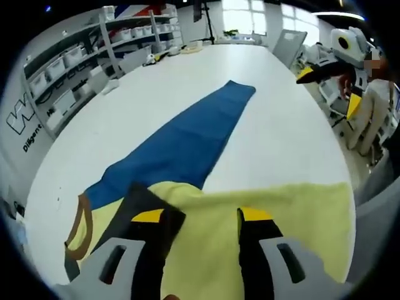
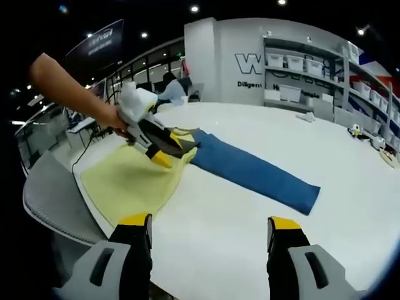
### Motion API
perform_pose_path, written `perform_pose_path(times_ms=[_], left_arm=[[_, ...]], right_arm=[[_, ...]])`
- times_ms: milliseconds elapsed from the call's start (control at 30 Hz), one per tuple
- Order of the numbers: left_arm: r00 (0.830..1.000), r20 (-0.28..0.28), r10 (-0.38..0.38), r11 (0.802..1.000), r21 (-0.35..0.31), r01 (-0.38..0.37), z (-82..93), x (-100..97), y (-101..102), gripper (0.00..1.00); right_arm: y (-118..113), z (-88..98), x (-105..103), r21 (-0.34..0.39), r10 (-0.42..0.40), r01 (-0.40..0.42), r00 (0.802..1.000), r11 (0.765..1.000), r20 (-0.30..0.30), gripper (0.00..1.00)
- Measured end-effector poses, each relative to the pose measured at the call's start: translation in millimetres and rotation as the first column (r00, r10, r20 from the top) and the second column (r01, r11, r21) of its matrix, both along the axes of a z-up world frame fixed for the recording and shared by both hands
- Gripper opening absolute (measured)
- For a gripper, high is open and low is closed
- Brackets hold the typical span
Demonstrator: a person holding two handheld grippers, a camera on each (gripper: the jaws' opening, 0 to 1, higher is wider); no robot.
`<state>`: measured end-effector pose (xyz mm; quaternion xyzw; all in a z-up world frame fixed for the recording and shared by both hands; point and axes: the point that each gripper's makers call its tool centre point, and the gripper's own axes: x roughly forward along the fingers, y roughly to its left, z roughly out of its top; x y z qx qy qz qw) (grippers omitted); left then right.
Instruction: Fold the garment on the visible template until the final outline fits inside the template.
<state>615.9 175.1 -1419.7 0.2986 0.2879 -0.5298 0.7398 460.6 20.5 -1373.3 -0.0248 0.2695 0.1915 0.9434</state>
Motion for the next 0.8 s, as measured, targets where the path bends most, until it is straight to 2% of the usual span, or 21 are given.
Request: perform_pose_path(times_ms=[67,133,200,367,433,500,700,800], left_arm=[[1.000,-0.005,0.006,1.000,-0.011,-0.006,4.3,-2.4,-1,0.50],[1.000,0.000,0.019,1.000,-0.011,-0.019,5.8,-1.7,0,0.60],[1.000,0.019,0.022,0.999,-0.038,-0.021,12.5,-0.5,-2,0.68],[0.998,0.012,0.061,0.996,-0.062,-0.060,20.7,2.4,-1,0.75],[0.997,0.006,0.082,0.996,-0.039,-0.081,20.8,1.4,2,0.85],[0.993,-0.008,0.114,0.992,-0.051,-0.114,22.2,1.9,3,0.96],[0.986,-0.019,0.166,0.982,-0.090,-0.167,34.6,0.0,10,0.99],[0.987,-0.034,0.160,0.980,-0.113,-0.163,39.4,-6.0,11,0.99]], right_arm=[[-5,-0.2,4,0.005,-0.020,0.020,1.000,1.000,0.001,0.73],[-10,-1.6,8,0.009,-0.037,0.037,0.999,0.999,0.001,0.73],[-16,-3.3,12,0.019,-0.065,0.065,0.998,0.998,-0.011,0.71],[-27,-3.3,19,0.016,-0.103,0.103,0.995,0.995,-0.014,0.69],[-33,-3.2,22,0.016,-0.121,0.121,0.993,0.993,-0.008,0.69],[-40,-4.2,26,0.019,-0.142,0.142,0.990,0.990,-0.006,0.70],[-55,-13.6,38,-0.005,-0.168,0.168,0.985,0.986,-0.030,0.71],[-64,-14.5,46,-0.020,-0.193,0.192,0.981,0.981,-0.026,0.73]])
